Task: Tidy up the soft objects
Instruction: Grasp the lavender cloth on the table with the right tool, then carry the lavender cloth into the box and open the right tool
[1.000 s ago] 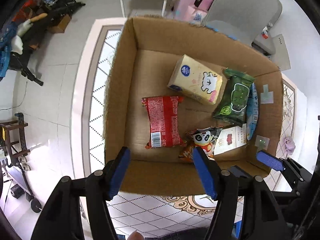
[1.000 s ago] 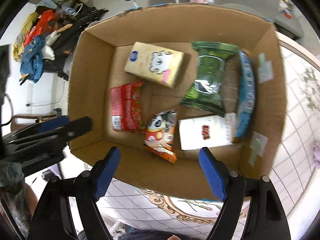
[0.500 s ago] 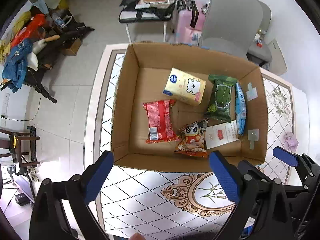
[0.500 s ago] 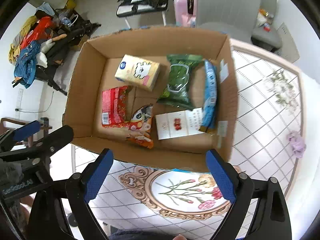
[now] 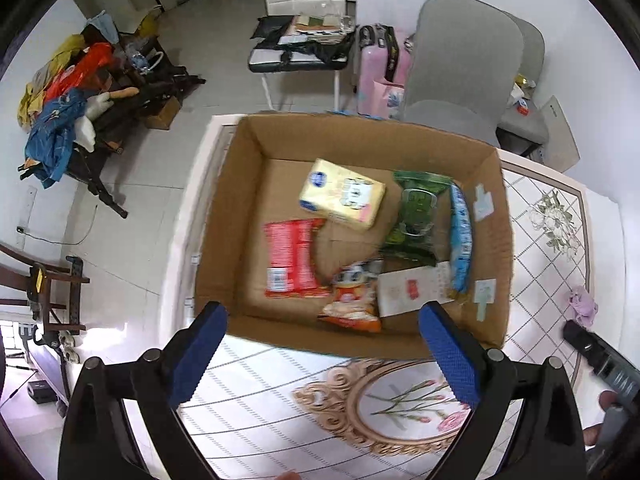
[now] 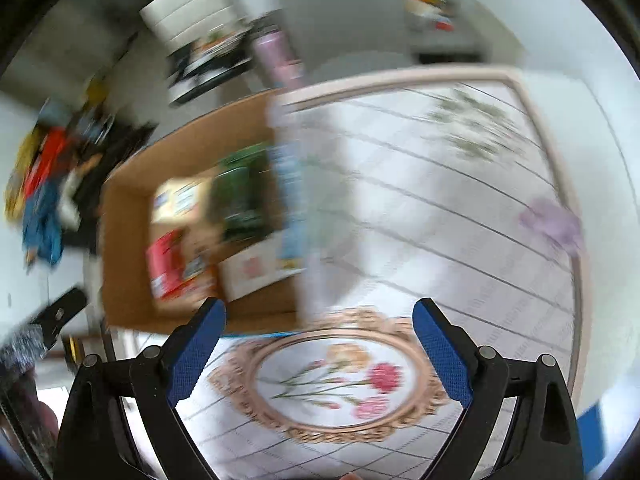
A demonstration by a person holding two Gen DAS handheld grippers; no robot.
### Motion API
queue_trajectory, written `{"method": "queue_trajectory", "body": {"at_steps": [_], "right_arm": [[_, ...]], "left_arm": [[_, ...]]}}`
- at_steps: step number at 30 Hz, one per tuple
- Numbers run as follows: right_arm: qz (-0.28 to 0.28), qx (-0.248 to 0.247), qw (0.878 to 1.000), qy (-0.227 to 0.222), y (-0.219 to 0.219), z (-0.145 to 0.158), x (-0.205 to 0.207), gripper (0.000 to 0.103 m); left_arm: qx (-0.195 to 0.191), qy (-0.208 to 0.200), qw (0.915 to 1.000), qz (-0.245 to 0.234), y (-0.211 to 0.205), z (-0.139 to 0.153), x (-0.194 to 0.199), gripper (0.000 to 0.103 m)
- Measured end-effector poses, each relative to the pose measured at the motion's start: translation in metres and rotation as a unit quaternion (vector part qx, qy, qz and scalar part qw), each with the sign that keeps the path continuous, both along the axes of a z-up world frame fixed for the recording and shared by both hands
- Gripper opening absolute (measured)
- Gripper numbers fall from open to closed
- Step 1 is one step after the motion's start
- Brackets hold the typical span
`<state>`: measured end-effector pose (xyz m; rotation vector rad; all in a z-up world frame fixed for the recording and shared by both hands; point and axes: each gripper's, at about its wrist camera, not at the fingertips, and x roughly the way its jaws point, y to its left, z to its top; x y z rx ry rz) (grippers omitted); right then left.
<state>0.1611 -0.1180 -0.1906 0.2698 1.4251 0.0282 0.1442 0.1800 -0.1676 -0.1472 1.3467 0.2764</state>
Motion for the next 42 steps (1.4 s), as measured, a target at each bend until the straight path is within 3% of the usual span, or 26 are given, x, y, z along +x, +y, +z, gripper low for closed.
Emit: {"method": "queue_trajectory", "body": {"at_steps": [3,9,14,19,20,21,24,25,31,35,38,42], "right_arm": [[-0.096,0.012,0.995,0.035,-0.079,-0.029,0.008,0.096],[-0.288,0.064,0.953,0.076,-0.208,-0.092,0.028,0.096],[-0.379,0.086,0.915,0.111,-0.258,-0.147,0.049,0.096],[-0.413,0.074,0.899,0.124,-0.273,-0.173,0.063,0.094],[-0.418,0.070,0.897,0.129,-0.276,-0.177,0.064,0.091],[-0.421,0.063,0.895,0.133,-0.278,-0.179,0.064,0.077],[-0.401,0.031,0.907,0.124,-0.277,-0.173,0.071,0.054],[-0.391,0.020,0.912,0.124,-0.275,-0.171,0.072,0.052],[-0.298,0.008,0.950,0.096,-0.236,-0.143,0.071,0.049],[-0.184,0.029,0.981,0.060,-0.172,-0.097,0.066,0.049],[-0.097,0.039,0.994,0.034,-0.117,-0.060,0.058,0.049],[0.002,0.068,0.998,0.018,-0.033,-0.020,0.044,0.049]], "left_arm": [[0.010,0.015,0.9998,-0.006,-0.023,-0.019,0.013,0.099],[0.054,0.034,0.9979,-0.007,-0.064,-0.058,0.041,0.099],[0.074,0.056,0.9957,0.005,-0.085,-0.086,0.065,0.099],[0.098,0.062,0.9933,-0.001,-0.106,-0.102,0.085,0.099],[0.100,0.063,0.9930,-0.003,-0.109,-0.104,0.086,0.099],[0.102,0.064,0.9927,-0.007,-0.112,-0.105,0.088,0.099],[0.108,0.065,0.9920,-0.012,-0.115,-0.108,0.092,0.099],[0.105,0.066,0.9922,-0.013,-0.115,-0.108,0.092,0.099],[0.085,0.071,0.9938,-0.013,-0.108,-0.103,0.082,0.099],[0.016,0.079,0.9966,-0.019,-0.093,-0.088,0.067,0.098],[-0.020,0.075,0.9967,-0.025,-0.077,-0.067,0.053,0.098],[-0.059,0.063,0.9954,-0.041,-0.050,-0.038,0.036,0.098]]}}
